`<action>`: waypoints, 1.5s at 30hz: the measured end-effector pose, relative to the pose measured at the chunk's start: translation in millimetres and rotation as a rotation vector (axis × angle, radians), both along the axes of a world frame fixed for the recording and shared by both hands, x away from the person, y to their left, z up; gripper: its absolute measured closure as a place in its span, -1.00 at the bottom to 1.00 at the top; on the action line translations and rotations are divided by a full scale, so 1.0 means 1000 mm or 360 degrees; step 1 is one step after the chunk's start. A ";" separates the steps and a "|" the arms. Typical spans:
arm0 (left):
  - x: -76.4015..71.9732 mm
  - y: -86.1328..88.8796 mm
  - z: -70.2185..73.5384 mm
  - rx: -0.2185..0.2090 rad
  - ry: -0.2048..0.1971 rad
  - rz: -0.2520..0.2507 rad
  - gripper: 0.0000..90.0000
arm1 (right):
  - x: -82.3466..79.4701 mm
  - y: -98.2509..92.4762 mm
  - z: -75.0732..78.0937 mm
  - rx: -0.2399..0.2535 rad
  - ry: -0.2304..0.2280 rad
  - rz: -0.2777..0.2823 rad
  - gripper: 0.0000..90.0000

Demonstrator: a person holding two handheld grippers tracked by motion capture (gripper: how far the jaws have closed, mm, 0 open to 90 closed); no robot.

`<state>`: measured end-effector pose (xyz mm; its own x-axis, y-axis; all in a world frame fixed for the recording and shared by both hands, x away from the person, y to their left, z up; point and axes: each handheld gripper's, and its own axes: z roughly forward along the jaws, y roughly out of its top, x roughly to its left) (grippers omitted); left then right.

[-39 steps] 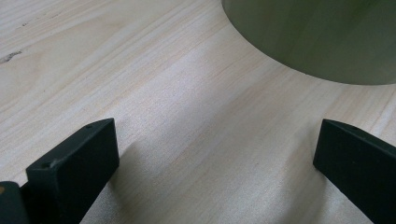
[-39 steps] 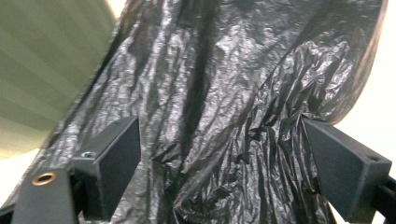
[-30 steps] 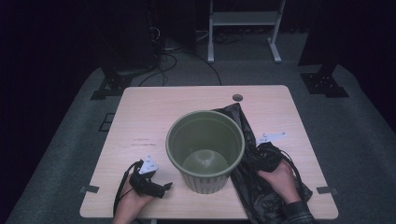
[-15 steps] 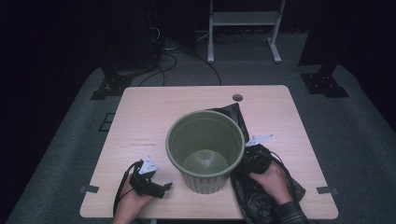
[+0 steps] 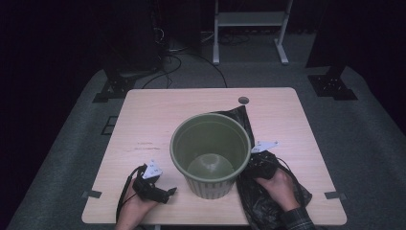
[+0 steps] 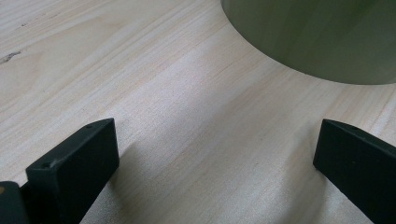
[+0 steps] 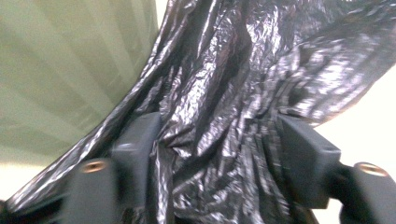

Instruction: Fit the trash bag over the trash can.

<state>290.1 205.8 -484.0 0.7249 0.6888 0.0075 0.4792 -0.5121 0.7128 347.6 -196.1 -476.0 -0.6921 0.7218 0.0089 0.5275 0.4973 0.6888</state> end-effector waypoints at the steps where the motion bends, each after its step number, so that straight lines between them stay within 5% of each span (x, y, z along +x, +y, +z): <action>1: 0.000 0.000 0.000 0.0000 0.0000 0.0000 -1.00 | -0.001 -0.001 0.000 0.0009 -0.0007 0.0006 -0.05; 6: 0.000 0.000 0.000 0.0000 0.0000 0.0000 -1.00 | -0.003 -0.006 0.000 0.0037 -0.0029 0.0023 0.43; 8: 0.000 0.000 0.000 0.0000 0.0000 0.0000 -1.00 | -0.004 -0.009 0.000 0.0054 -0.0032 0.0040 0.77; 11: 0.000 0.000 0.000 0.0000 0.0000 -0.0001 -1.00 | -0.004 -0.011 -0.001 0.0079 -0.0021 0.0056 0.94; 20: 0.000 0.000 0.000 0.0000 0.0000 0.0001 -1.00 | -0.005 -0.017 0.001 0.0147 0.0056 0.0094 0.97; 32: 0.000 0.000 0.000 0.0000 0.0000 0.0000 -1.00 | -0.017 -0.029 0.022 0.0299 0.0091 0.0196 0.97; 45: 0.000 0.000 0.000 -0.0001 0.0000 0.0001 -1.00 | -0.031 -0.036 0.050 0.0514 0.0036 0.0349 0.97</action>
<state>290.2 205.9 -484.0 0.7246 0.6891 0.0072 0.4795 -0.5116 0.7129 316.8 -232.0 -425.8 -0.8266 0.5143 0.2283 0.4494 0.3592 0.8179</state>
